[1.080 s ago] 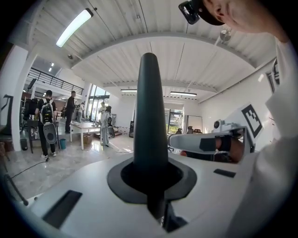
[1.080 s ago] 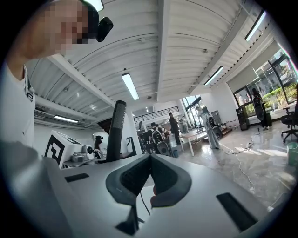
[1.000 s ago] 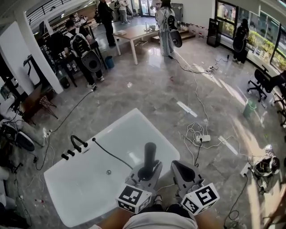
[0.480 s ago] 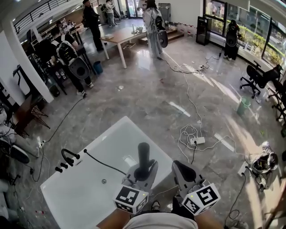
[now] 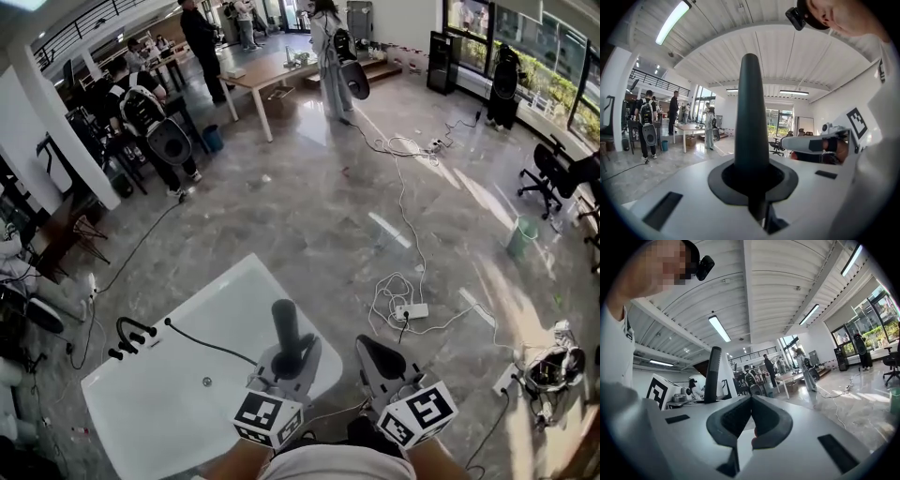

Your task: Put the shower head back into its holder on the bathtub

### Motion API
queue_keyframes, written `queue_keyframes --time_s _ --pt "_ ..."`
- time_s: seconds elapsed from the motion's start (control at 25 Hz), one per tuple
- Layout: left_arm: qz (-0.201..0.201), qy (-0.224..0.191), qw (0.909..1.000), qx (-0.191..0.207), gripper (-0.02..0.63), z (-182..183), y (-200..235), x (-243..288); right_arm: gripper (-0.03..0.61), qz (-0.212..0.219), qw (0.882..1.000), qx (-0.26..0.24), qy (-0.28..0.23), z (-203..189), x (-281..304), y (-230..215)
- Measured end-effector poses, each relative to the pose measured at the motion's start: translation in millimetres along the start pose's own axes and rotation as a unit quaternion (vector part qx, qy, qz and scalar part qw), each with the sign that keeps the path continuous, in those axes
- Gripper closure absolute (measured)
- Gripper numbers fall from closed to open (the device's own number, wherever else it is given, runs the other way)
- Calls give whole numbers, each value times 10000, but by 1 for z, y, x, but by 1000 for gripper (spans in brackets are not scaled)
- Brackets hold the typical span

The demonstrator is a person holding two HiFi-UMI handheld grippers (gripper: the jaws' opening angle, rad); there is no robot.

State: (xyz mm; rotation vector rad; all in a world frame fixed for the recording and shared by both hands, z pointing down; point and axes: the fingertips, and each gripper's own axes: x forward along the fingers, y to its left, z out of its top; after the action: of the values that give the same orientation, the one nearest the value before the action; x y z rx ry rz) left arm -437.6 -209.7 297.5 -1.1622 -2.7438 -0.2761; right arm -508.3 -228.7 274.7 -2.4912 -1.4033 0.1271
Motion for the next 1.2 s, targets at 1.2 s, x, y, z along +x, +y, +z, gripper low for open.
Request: queue_keyframes --time_s 1.2 --pt "1022 -232 9944 -102 581 61 104 241 565 1149 9927 -281 247 69 187 -199"
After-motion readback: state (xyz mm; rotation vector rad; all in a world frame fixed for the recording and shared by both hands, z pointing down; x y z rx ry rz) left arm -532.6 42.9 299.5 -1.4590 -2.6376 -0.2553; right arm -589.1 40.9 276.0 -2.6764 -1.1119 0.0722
